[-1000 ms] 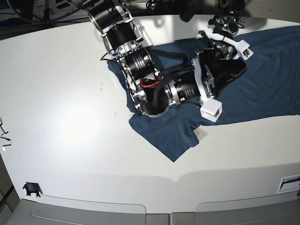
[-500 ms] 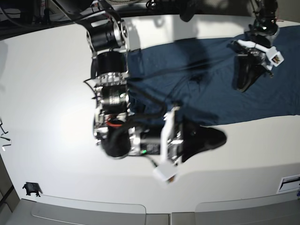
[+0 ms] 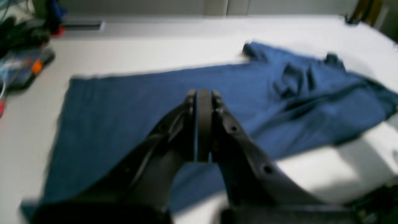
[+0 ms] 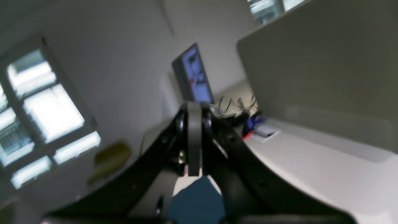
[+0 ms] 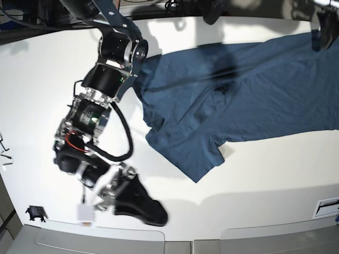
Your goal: Fold the T-shirt properly
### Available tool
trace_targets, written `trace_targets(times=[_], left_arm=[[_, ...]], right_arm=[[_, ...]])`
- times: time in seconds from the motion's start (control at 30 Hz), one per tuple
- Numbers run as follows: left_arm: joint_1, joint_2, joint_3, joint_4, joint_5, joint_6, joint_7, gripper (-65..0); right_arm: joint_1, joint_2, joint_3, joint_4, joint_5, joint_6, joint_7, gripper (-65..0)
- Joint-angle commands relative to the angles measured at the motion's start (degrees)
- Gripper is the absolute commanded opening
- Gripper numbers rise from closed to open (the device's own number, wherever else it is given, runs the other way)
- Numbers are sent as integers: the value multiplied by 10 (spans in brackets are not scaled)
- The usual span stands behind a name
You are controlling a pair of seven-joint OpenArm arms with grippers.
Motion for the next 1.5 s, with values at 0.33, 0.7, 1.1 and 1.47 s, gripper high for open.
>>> trace_targets(times=[0.33,0.7,1.1,1.47], left_arm=[[159,60,-11,3,-6,-4,72,-650],[186,90,40,-110,91,-4,236,-650],[77,87,282,-244,92,61,524,-650],[-120,99,419,-416,92,158,607,-650]], right_arm=[[19,11,114,8,16,2,14,-650],[19,11,116,8,16,2,14,-650],[19,11,116,8,16,2,14,-650],[19,11,116,8,16,2,14,-650]])
